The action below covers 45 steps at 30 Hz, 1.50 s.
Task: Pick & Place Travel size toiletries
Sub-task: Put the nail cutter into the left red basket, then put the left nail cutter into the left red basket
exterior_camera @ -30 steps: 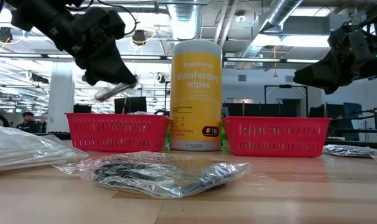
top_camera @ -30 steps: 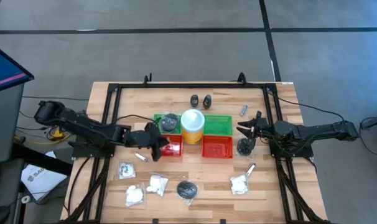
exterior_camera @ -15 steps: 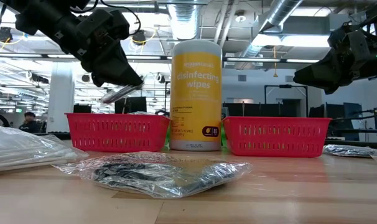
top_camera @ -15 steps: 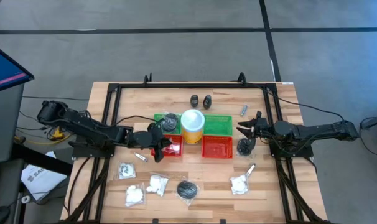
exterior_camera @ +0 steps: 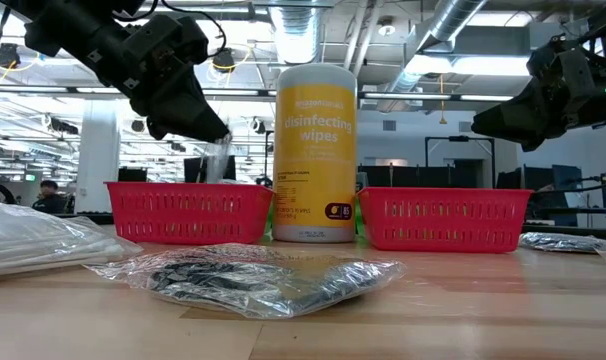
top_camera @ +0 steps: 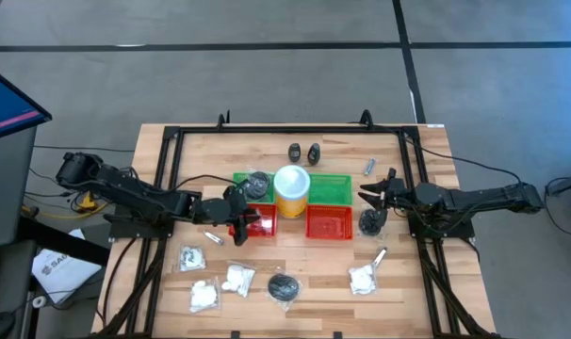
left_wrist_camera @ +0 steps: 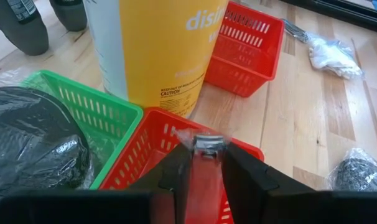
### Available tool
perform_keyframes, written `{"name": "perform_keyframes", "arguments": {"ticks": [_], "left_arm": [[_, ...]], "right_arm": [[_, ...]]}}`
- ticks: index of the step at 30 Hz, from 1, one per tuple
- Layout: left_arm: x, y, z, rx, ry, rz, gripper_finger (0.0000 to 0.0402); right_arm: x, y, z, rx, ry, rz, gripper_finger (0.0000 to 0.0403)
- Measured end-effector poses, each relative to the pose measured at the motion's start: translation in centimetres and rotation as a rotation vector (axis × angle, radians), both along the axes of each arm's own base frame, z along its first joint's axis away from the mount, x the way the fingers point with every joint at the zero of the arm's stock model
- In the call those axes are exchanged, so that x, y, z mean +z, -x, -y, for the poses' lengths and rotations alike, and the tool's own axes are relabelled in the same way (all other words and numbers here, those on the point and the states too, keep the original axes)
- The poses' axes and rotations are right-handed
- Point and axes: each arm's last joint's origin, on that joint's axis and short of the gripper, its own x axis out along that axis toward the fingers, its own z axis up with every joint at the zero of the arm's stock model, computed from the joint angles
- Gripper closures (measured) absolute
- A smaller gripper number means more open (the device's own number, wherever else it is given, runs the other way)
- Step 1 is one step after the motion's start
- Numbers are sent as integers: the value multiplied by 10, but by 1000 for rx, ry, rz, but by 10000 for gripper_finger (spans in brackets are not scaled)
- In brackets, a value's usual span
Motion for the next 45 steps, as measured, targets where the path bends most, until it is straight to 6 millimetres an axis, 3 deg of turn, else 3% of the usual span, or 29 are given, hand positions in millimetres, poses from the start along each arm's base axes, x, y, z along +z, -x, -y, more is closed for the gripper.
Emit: {"name": "perform_keyframes", "arguments": {"ticks": [9,22,33,45], "left_arm": [[0,0,0,4,4,-4,313],[-1,1,0,0,2,-9,222],[-2,5,7,-221,150,-77,229],[9,34,7,-329,318,-202,250]], "right_arm": [[0,0,0,0,0,-1,294],[0,0,0,0,0,0,294],[0,0,0,0,0,0,294],[0,0,0,0,0,0,294]]}}
